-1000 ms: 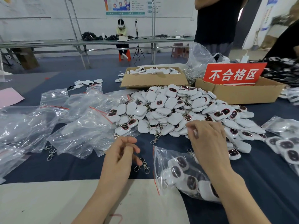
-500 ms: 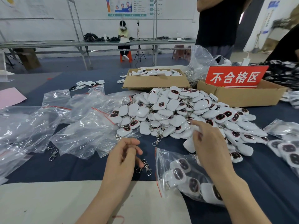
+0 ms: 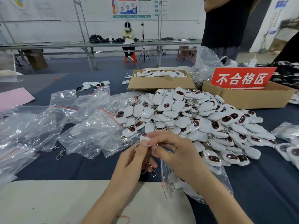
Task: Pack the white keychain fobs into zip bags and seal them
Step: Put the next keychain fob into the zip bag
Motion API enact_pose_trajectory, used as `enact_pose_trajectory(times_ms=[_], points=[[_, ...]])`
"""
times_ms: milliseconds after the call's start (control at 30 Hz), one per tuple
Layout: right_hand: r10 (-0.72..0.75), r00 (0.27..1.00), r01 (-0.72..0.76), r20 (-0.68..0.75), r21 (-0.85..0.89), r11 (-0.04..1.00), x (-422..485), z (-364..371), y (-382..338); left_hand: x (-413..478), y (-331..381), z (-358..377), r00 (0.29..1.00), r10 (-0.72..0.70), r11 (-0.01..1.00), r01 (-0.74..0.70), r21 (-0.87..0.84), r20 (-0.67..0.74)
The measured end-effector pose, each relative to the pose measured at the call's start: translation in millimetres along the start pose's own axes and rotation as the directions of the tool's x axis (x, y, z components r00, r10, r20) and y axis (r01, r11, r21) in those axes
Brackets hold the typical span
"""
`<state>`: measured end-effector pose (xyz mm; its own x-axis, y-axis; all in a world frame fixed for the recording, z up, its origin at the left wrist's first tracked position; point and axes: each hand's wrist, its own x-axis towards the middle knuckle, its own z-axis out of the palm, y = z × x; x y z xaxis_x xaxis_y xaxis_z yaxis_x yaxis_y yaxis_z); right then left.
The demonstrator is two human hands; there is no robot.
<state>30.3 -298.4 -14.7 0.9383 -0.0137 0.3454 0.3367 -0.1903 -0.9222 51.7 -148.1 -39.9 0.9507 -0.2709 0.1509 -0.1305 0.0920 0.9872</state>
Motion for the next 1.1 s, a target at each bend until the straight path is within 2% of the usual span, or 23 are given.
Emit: enact_pose_trajectory(times_ms=[133, 267, 367, 433, 500, 600, 733, 1100], points=[[0.061, 0.998, -0.059, -0.008, 0.176, 0.983, 0, -8, -2, 8, 1, -2, 0.994, -0.106, 0.966, 0.098, -0.238, -0.023], [0.149, 0.983, -0.142, -0.109, 0.065, 0.988, 4, -6, 3, 5, 1, -2, 0.998, -0.047, 0.993, 0.051, -0.109, 0.032], [0.178, 0.982, -0.176, -0.065, 0.033, 0.984, 5, -3, 5, 0, 1, -1, 0.997, 0.021, 1.0, -0.023, 0.02, 0.076], [0.16, 0.985, -0.157, -0.058, 0.049, 0.986, 5, -4, 4, -3, 3, 3, 0.998, 0.049, 0.996, -0.052, 0.071, 0.045], [0.146, 0.988, -0.145, -0.044, 0.032, 0.989, 4, -5, 4, -5, 2, 6, 0.994, 0.098, 0.99, -0.093, 0.106, -0.043], [0.172, 0.984, -0.171, -0.037, 0.03, 0.985, 3, -5, 6, -4, -2, 7, 0.985, 0.128, 0.99, -0.12, 0.068, -0.119], [0.198, 0.98, -0.197, -0.021, 0.05, 0.979, 2, -5, 7, -1, -3, 4, 0.984, 0.157, 0.979, -0.145, 0.141, -0.082], [0.195, 0.981, -0.194, -0.009, 0.074, 0.978, 1, -2, 11, 2, -6, 0, 0.989, 0.131, 0.986, -0.123, 0.108, -0.069]])
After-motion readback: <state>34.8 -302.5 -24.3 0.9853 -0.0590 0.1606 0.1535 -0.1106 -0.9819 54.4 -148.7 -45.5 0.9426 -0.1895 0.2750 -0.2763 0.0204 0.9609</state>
